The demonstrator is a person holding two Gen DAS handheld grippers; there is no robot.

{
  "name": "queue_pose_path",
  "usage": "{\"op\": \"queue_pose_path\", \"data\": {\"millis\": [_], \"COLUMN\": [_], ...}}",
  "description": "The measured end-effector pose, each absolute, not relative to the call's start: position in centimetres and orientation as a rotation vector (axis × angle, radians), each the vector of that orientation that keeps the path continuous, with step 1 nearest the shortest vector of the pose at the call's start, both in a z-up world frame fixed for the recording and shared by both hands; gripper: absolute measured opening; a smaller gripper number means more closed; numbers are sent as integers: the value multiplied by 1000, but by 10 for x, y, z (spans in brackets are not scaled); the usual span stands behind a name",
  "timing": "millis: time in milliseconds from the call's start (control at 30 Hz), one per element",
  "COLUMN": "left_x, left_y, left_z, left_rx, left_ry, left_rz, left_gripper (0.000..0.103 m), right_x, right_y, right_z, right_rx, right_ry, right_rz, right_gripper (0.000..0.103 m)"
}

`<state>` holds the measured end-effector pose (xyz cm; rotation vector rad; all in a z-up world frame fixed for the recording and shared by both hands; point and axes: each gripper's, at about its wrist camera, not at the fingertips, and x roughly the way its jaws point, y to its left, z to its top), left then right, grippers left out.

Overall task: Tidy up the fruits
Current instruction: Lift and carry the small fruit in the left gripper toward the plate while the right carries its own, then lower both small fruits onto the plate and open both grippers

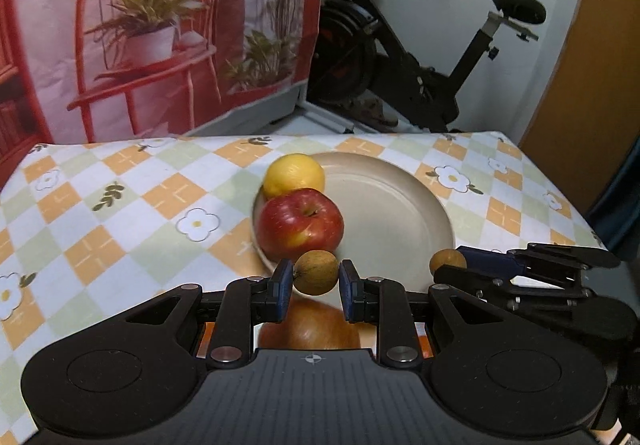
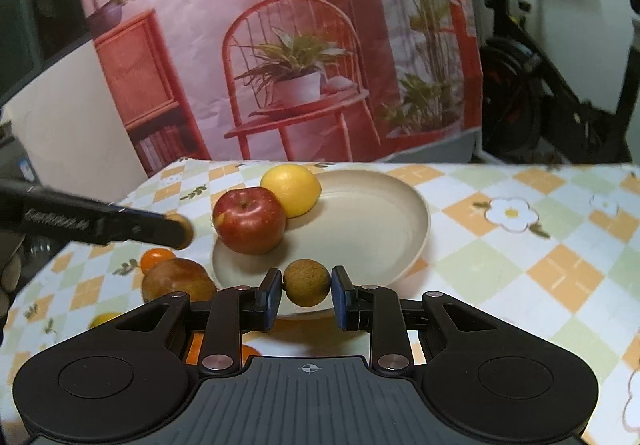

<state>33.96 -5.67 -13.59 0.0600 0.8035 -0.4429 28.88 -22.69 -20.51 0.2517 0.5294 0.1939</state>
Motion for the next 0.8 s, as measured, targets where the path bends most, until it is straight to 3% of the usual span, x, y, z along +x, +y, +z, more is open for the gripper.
{"op": "queue_pose_path", "data": {"millis": [800], "left_x": [376], "left_y": [-78], "left_z": [-167], "left_rx": [105], "left_ry": [969], "left_rz": [-486], "left_gripper": [26], "right_x": [313], "right_y": [-216], "right_z": [-222], "right_rx": [195], "right_ry": [565], "right_rz": [271], "right_gripper": [25]}}
